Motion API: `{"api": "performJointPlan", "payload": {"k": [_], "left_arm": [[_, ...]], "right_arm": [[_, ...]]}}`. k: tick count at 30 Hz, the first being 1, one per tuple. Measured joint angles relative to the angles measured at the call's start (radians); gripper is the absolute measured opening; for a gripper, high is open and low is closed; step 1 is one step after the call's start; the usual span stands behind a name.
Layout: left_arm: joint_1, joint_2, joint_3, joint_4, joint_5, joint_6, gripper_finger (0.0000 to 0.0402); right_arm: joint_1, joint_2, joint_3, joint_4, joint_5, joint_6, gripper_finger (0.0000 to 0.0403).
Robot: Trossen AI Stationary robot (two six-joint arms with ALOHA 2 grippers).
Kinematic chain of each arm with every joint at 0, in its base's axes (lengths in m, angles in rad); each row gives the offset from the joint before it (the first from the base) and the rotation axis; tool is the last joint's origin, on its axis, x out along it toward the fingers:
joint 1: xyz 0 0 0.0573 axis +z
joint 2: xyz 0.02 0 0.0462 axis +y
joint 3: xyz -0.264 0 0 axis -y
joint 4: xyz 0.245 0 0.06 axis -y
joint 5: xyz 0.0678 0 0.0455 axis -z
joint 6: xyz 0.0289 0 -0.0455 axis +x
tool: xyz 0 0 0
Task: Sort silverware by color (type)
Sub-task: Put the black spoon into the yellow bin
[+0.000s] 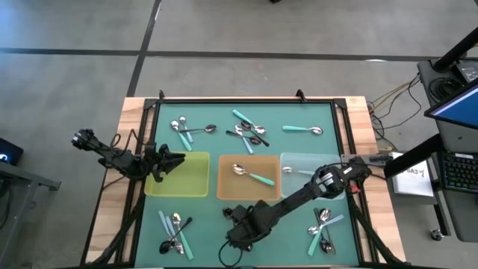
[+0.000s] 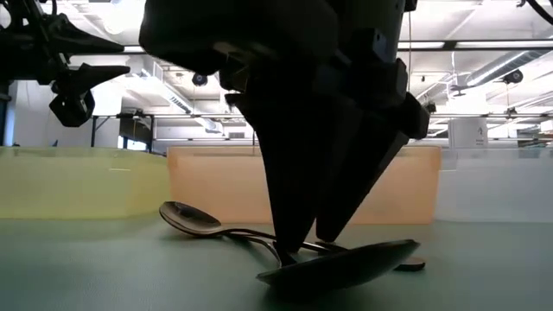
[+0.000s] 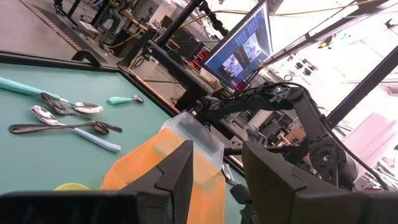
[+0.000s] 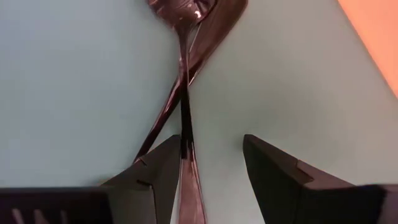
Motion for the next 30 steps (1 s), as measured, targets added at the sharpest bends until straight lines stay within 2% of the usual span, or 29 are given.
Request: {"api": "performJointPlan", "payload": {"k": [4,7,17,30], "left_arm": [[0.0,0.0,0.0,0.0,0.0,0.0,0.012],[0.0,0.001,0.002,-0.007,0.0,0.0,0.012],[0.0,0.006,0.012,-0.008,0.0,0.0,0.012],[0.0,0.006,0.014,-0.007,-0.008,0.013,0.012]], "right_arm": [[-0.003,0.015,0.003,-0.001,0.007,-0.019,0.0164],[-0.004,0.032,0.005,-0.002,-0.003,-0.038,0.0147],[-0.011,0.053,0.01,-0.005,-0.06,-0.094,0.0018],[-0.016,0.058,0.132,-0.015,-0.037,-0.128,0.0012]]}}
